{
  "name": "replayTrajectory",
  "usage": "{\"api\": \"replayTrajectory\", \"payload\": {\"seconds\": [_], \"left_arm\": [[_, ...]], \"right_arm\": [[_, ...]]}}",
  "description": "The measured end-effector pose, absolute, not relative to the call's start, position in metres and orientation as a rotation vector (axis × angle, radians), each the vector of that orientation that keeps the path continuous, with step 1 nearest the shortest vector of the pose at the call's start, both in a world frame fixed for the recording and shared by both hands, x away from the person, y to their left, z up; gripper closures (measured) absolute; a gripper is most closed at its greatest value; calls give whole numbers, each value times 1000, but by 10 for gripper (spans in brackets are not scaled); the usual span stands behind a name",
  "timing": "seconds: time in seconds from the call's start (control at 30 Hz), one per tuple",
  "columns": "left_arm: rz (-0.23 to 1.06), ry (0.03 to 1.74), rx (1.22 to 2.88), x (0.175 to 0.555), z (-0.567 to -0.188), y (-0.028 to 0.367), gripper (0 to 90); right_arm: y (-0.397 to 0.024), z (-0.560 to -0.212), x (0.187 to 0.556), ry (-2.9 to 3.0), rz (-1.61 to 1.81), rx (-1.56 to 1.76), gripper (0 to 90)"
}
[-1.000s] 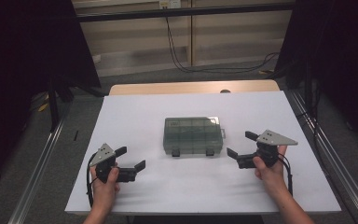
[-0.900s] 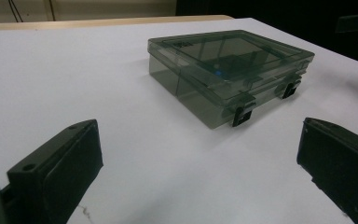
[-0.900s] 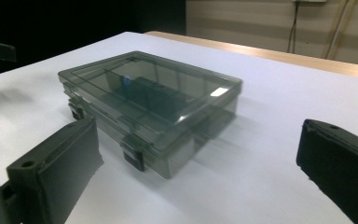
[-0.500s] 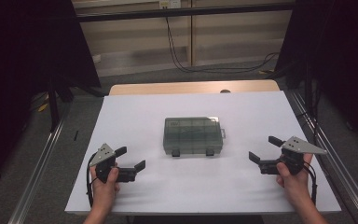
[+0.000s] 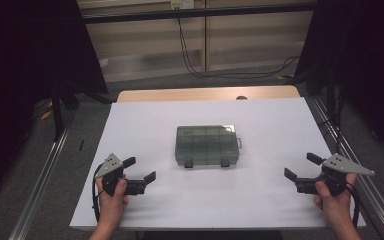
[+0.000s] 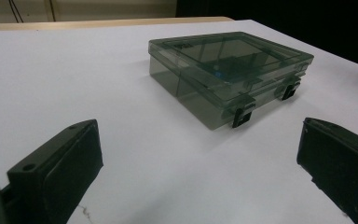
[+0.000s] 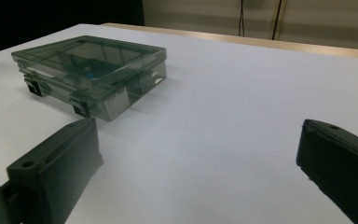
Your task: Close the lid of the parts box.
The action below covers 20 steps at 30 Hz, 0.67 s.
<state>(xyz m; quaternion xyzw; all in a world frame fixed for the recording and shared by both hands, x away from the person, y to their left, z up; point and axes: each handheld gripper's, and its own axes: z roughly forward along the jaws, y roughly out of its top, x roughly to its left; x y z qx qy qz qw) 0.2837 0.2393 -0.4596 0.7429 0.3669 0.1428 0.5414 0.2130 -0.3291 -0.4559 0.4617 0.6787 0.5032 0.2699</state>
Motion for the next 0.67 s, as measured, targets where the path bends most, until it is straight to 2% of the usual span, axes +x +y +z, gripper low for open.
{"api": "replayTrajectory", "payload": {"seconds": [0.67], "left_arm": [[331,873,1759,283,-459,239,0]], "right_arm": [[-347,-464,200,1803,1326,1267,0]]}}
